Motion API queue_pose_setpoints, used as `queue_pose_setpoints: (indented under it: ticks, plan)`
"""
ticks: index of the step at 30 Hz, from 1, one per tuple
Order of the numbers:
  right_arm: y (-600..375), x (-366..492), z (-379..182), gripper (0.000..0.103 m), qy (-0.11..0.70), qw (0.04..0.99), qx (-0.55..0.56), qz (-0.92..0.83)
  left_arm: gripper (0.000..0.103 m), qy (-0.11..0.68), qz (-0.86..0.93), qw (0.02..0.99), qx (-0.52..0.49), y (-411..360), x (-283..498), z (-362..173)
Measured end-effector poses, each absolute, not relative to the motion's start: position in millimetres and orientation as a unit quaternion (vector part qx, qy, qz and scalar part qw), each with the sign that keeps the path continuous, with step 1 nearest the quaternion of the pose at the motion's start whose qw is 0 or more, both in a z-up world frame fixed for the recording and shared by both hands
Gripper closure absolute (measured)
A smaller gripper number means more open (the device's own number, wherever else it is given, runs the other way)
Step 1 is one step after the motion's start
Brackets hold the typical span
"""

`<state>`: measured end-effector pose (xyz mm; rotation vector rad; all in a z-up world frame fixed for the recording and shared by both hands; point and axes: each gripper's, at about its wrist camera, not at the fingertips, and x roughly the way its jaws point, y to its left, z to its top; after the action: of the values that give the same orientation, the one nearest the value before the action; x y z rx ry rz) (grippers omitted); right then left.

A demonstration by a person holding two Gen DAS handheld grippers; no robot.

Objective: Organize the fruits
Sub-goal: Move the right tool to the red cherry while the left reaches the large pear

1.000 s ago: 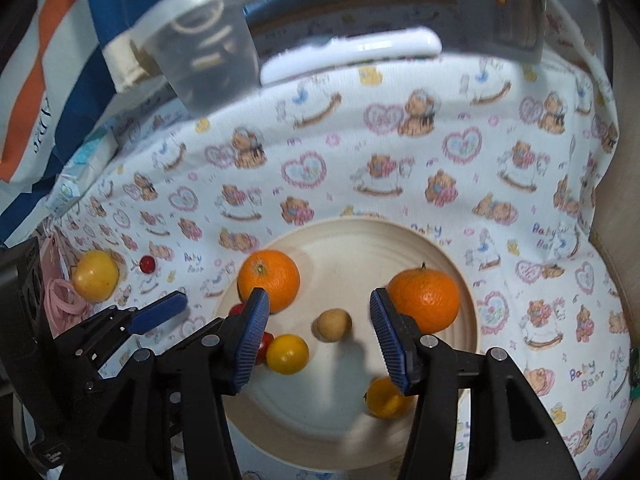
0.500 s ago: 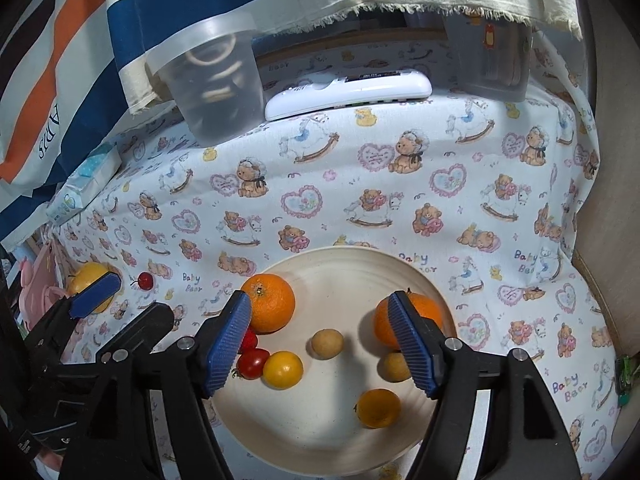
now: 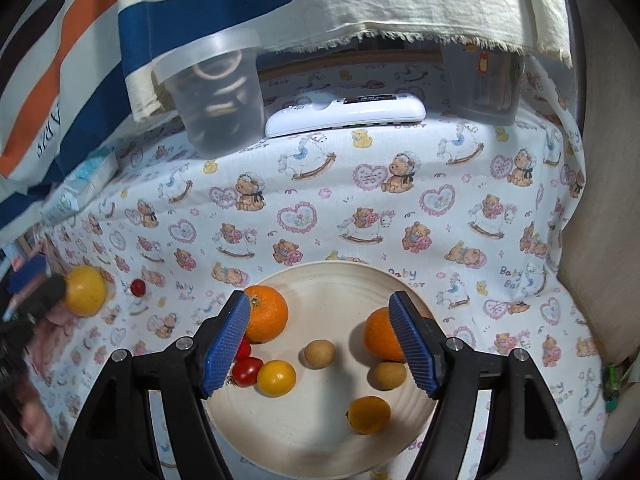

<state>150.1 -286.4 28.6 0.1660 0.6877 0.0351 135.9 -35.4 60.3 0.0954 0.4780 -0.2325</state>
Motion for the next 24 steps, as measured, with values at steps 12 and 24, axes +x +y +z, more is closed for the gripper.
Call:
queue_pose_setpoints:
  ticks: [12, 24]
  plan:
    - [-220, 138, 71, 0.03, 0.324, 0.944, 0.041, 0.05, 0.008, 0.258, -0.021, 0.966, 0.01, 48, 168, 38]
    - [-134, 185, 37, 0.043, 0.399, 0.903, 0.069, 0.144, 0.008, 0.238, 0.019, 0.97, 0.037, 51, 165, 30]
